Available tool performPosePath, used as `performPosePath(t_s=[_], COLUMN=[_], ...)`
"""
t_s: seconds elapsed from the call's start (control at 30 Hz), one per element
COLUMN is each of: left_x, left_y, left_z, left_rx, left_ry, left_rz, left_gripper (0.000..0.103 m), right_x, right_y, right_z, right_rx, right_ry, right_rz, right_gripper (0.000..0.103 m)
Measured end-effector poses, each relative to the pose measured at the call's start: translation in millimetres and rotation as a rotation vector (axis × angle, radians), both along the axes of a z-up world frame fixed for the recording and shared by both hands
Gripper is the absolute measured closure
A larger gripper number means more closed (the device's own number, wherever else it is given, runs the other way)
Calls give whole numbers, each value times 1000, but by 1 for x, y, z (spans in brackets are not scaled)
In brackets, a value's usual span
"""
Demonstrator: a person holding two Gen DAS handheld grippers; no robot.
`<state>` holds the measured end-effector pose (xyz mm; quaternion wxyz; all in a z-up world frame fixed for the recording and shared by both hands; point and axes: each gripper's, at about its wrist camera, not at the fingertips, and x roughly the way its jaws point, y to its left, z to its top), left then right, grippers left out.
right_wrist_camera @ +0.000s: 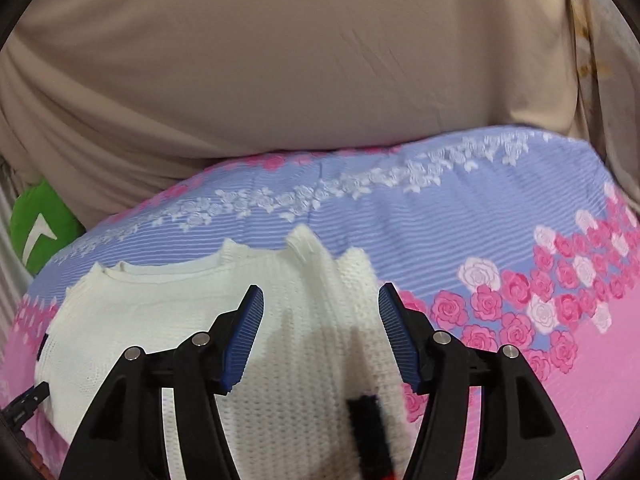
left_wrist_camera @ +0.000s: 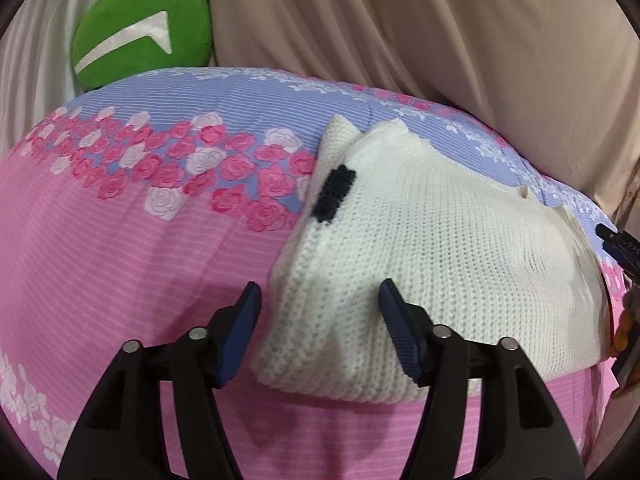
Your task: Fold small clothes
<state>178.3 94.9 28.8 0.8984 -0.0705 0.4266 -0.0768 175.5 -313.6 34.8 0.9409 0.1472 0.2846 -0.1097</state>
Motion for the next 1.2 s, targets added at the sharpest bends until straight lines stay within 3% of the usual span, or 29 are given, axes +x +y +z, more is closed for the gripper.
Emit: performPosePath(t_s=[0.03,0.07,0.17,0.2,0.23,0.27,0.3,0.37,0.43,0.47,0.5,0.53,0.57,0.6,0.73,0.8,0.87,0.9,0.97,1.03,1.07,1.13,1.17,1.2], left_x=[0,-1,-1,2,6,13,23,44,73,86,101,112,121,130,132,133,138,139,132,119,110,85,73,58], left_y=[-1,0,15,18,19,19,14,1,-21,-31,-42,-51,-58,-64,-60,-50,-47,-48,-50,-48,-44,-36,-33,-28], left_z=[0,3,27,36,46,55,65,72,66,59,47,39,30,22,24,22,9,5,11,25,34,52,57,61], left_rx=[-1,4,-91,-116,-128,-123,-99,-41,16,30,41,46,47,55,72,66,86,109,141,112,95,70,68,72], left_ry=[5,0,-5,-17,-34,-52,-72,-96,-66,-42,-3,28,60,89,36,33,58,48,29,14,2,-28,-40,-48], left_rz=[-4,6,-6,-4,4,13,21,24,-4,-22,-46,-71,-92,-99,-33,8,26,26,20,16,20,18,19,24], left_gripper=[68,75,77,75,63,42,35,30,30,31,32,49,78,91,95,95,94,94,93,91,89,76,64,60], right_x=[3,8,15,19,20,23,27,37,43,45,46,46,43,36,11,19,40,49,40,22,13,3,-1,-5], right_y=[-3,-5,-1,2,3,4,4,4,4,6,10,13,15,16,3,-11,-25,-31,-36,-29,-20,1,14,37], right_z=[-4,-8,-13,-12,-11,-10,-10,-13,-18,-19,-20,-19,-15,-7,26,16,-19,-36,-23,1,14,30,36,40], right_rx=[20,37,26,11,4,-2,-6,-4,-3,-10,-22,-29,-28,-16,19,12,34,91,115,47,5,-12,-4,2], right_ry=[10,21,41,44,45,45,46,63,77,82,85,80,65,17,-137,-86,60,108,72,11,-3,-27,-35,-35], right_rz=[15,33,57,63,67,70,69,64,70,77,98,117,134,151,142,93,66,80,65,7,-21,37,94,174], right_gripper=[44,44,44,44,44,44,44,43,43,45,53,87,94,94,95,96,95,95,94,91,83,83,83,83])
